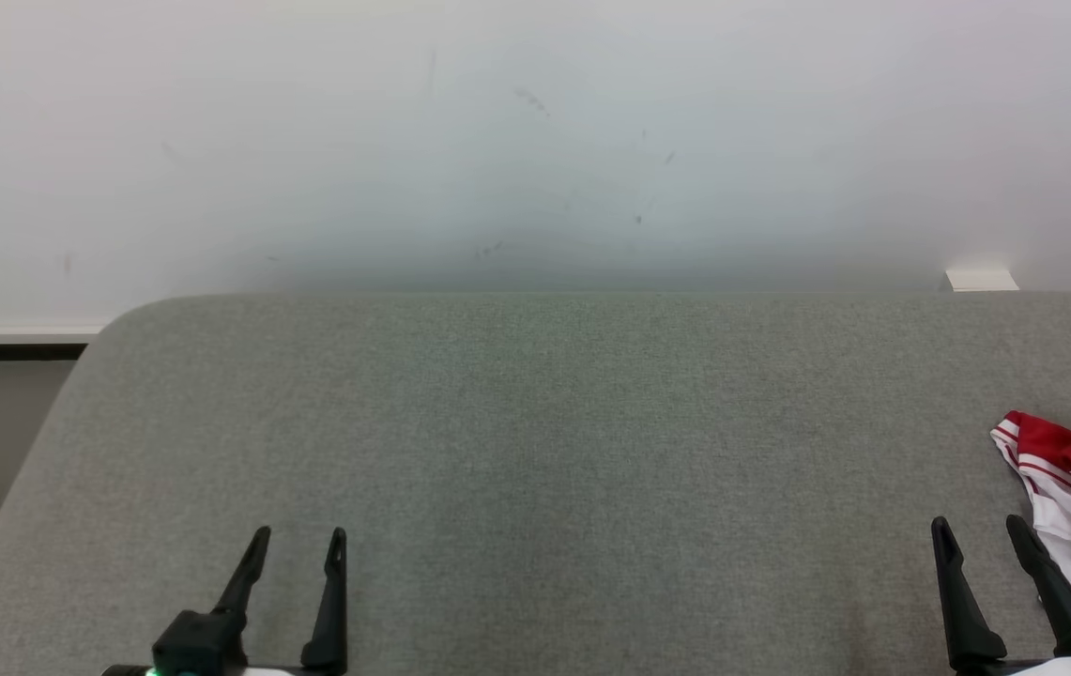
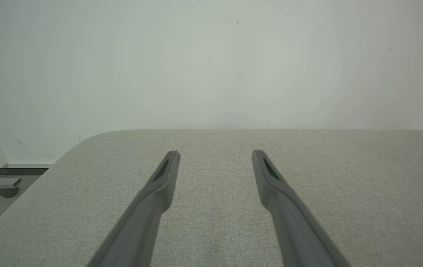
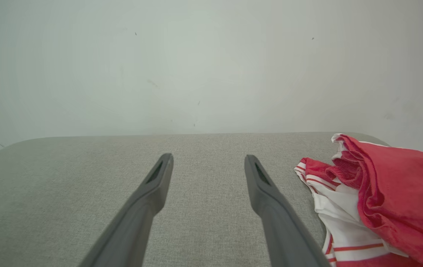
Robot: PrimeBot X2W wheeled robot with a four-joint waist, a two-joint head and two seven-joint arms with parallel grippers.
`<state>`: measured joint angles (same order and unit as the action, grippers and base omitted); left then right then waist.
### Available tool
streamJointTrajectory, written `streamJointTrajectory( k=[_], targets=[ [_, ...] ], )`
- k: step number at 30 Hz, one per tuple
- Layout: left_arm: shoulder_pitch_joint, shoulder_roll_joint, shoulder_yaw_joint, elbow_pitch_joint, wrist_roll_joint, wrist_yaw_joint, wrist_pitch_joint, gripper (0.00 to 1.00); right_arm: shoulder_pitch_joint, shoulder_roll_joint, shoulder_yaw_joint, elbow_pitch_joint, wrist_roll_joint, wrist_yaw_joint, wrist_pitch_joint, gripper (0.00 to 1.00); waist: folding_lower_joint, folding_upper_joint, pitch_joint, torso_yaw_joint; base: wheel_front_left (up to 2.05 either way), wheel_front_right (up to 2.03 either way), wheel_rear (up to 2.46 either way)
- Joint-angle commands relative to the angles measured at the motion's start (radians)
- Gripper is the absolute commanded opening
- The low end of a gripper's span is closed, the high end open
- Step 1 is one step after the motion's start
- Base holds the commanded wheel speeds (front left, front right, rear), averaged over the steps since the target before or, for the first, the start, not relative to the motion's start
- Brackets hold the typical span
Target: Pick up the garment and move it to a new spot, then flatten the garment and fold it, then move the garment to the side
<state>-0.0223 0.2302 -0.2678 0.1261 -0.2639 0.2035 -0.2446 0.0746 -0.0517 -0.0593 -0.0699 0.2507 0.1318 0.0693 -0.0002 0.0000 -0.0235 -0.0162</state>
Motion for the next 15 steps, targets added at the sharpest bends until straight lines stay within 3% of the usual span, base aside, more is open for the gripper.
streamJointTrajectory(
  k=[1,15],
  targets=[
    [0.009,0.007,0.000,-0.002,-0.004,0.004,0.005,1.00,0.012,0.001,0.000,-0.008,0.012,-0.003,-0.001,1.00,0.0002,0.0000,0.000,0.000,0.00,0.00,0.00],
    [-0.007,0.016,-0.007,0.004,-0.007,0.012,0.007,1.00,0.013,0.001,0.006,-0.009,0.013,-0.003,-0.007,1.00,0.0002,0.0000,0.001,0.004,0.00,0.00,0.00]
  ],
)
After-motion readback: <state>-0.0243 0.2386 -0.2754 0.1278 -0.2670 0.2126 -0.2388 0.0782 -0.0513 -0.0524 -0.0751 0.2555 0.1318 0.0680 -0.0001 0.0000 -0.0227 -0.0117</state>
